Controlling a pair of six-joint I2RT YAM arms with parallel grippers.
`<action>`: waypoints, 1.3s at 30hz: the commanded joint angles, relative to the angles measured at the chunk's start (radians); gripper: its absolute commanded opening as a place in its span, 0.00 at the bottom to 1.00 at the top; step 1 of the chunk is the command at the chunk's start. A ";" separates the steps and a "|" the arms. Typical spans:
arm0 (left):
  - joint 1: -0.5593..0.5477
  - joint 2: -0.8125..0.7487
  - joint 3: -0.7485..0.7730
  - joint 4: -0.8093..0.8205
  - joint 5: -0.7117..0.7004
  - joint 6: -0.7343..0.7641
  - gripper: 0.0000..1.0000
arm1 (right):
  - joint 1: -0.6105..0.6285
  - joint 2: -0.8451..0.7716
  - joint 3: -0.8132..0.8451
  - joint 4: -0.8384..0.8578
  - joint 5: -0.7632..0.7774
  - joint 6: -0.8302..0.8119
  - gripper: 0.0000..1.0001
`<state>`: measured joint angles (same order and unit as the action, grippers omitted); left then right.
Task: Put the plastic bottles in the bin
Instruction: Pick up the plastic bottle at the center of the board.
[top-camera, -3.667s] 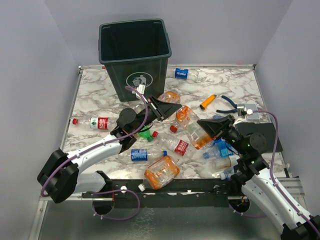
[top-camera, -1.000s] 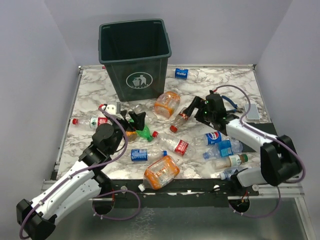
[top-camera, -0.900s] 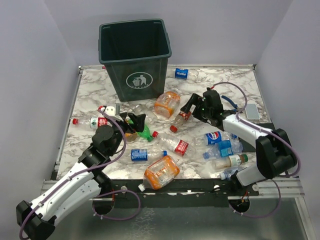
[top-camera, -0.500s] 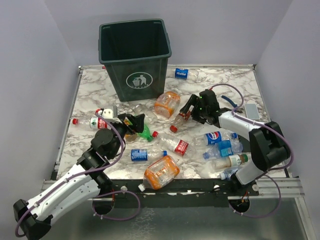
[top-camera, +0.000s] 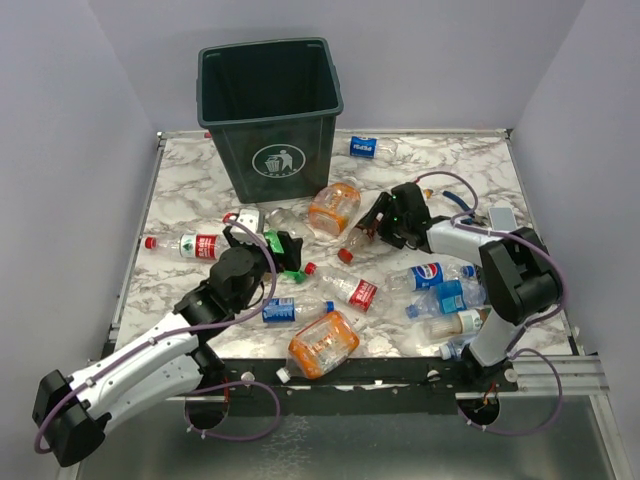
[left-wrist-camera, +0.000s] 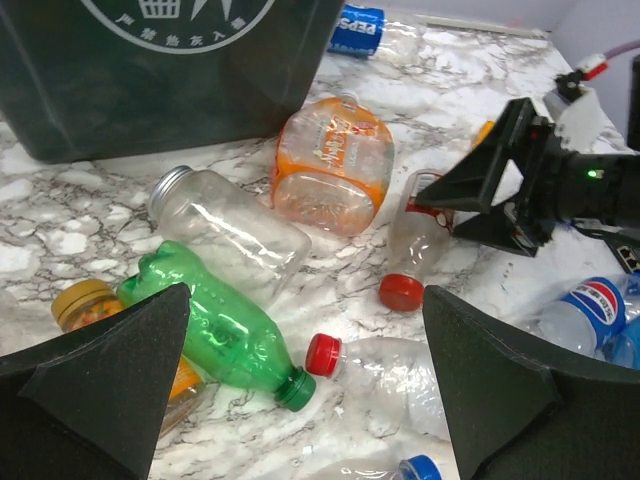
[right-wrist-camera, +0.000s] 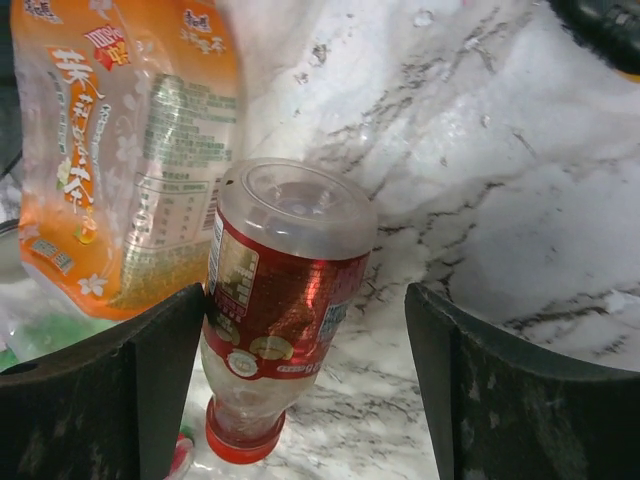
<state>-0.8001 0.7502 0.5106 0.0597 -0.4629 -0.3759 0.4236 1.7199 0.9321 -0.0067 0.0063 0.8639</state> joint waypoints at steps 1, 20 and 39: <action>-0.001 -0.034 0.000 0.078 0.086 0.095 0.99 | -0.011 0.083 -0.039 0.052 0.014 0.005 0.78; 0.062 -0.063 -0.056 0.189 0.325 0.050 0.99 | 0.009 -0.397 -0.357 0.341 -0.052 0.000 0.40; -0.045 0.355 0.233 0.501 0.661 -0.172 0.99 | 0.042 -0.915 -0.379 0.466 -0.319 -0.129 0.36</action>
<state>-0.8387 1.0470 0.6727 0.4068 0.0895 -0.5167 0.4641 0.7979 0.5289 0.3542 -0.2684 0.7540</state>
